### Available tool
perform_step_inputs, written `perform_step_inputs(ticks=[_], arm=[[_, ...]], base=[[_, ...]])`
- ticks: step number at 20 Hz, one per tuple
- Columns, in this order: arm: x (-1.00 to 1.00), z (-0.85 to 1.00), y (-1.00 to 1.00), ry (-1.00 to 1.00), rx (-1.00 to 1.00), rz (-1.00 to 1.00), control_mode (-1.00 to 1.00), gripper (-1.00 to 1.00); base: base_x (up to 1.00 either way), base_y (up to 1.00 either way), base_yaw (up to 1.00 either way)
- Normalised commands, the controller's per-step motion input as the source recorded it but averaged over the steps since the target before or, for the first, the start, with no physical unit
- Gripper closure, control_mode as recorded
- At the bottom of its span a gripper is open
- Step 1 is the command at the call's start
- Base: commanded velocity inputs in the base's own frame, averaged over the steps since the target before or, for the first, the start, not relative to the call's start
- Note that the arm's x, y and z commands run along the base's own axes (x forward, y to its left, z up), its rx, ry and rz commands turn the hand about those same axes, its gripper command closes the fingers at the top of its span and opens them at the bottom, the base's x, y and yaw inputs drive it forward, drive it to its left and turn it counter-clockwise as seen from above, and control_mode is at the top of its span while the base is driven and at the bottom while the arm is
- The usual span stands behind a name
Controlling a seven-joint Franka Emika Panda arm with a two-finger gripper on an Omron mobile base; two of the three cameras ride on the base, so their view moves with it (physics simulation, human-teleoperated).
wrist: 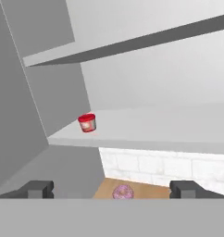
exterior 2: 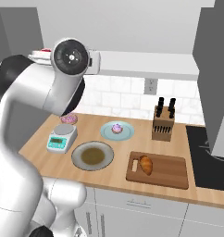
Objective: From the different types of pastries on the counter, select a croissant and place it on the cutting board. Then retrieve a jar of jam from the cabinet and place it alongside the croissant on the cutting board.
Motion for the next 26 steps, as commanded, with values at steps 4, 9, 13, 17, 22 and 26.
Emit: perform_step_inputs(ticks=[4, 9, 13, 17, 22, 26], arm=[[0.41, 0.04, 0.39, 0.10, 0.00, -0.07, -1.00, -1.00], [0.11, 0.26, 0.16, -0.03, 0.00, -0.02, -1.00, -1.00], [0.00, 0.06, 0.09, -0.01, 0.00, 0.00, -1.00, -1.00], [0.42, -0.19, 0.18, 0.11, -0.08, 0.00, -1.00, -1.00], [0.49, -0.16, 0.29, 0.00, -0.06, -0.05, -1.00, -1.00], [0.44, 0.00, 0.22, 0.00, 0.00, -0.14, -1.00, -1.00]], base=[[0.00, 0.00, 0.00], [0.00, 0.00, 0.00], [0.00, 0.00, 0.00], [0.00, 0.00, 0.00], [0.00, 0.00, 0.00], [0.00, 0.00, 0.00]])
